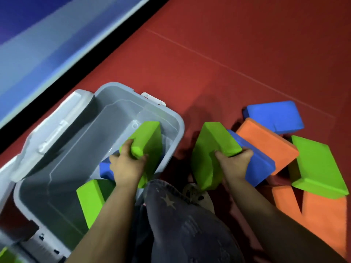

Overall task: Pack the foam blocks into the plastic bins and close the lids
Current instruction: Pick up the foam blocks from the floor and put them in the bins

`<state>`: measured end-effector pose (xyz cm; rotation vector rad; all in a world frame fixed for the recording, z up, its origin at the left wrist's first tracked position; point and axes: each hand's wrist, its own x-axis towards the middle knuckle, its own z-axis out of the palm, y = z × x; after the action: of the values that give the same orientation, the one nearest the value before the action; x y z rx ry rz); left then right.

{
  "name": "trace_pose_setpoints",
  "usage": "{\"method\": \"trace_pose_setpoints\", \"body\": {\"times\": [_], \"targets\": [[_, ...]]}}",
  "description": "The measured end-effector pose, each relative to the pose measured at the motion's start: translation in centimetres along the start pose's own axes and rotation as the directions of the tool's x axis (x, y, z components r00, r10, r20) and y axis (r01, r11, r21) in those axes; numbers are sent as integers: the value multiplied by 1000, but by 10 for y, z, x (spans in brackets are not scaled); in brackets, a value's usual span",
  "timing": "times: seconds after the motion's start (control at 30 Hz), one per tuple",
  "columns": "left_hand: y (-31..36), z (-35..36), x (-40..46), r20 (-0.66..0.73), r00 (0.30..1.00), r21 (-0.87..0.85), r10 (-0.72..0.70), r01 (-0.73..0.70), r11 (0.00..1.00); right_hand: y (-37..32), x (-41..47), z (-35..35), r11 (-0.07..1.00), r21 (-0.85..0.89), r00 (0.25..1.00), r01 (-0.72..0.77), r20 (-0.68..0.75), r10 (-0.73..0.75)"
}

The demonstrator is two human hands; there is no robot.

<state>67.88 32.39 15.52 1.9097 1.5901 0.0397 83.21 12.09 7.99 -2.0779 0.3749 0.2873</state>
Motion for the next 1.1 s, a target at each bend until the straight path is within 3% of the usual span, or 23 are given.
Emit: {"method": "trace_pose_setpoints", "body": {"times": [0.1,0.17,0.27,0.33,0.4,0.47,0.57,0.63,0.7,0.87,1.1], "targets": [[2,2,-1,66,997,26,36,-38,999,-35,-34,-22,950,-58,950,307,-33,-309],[1,-4,-6,112,990,-7,87,-87,996,-64,-51,-34,862,-62,861,502,-58,-505],[-7,-16,-15,127,979,-85,161,-151,985,-109,-67,-38,728,-51,723,684,-83,-685],[-8,-27,-23,98,991,-296,94,-61,953,-132,-83,-35,645,-31,644,764,-27,-764],[-4,-45,-37,126,991,-618,-42,112,778,-147,-100,-30,575,38,570,817,90,-816],[-1,-68,-45,187,976,-818,-113,219,533,-158,-114,-25,581,115,530,806,297,-794],[1,-100,-55,93,993,-850,-73,117,513,-164,-127,-18,597,27,396,801,724,-564],[6,-119,-61,37,994,-876,-108,84,476,-159,-137,-18,526,-97,324,845,875,-360],[11,-133,-73,12,991,-889,-132,71,452,-151,-148,-26,519,-155,334,840,903,-271],[39,-134,-119,120,993,-887,-2,109,450,-129,-138,-87,532,-294,436,794,886,-160],[105,-57,-185,389,892,-653,230,91,752,-87,-36,-201,603,-519,709,606,696,-114]]}}
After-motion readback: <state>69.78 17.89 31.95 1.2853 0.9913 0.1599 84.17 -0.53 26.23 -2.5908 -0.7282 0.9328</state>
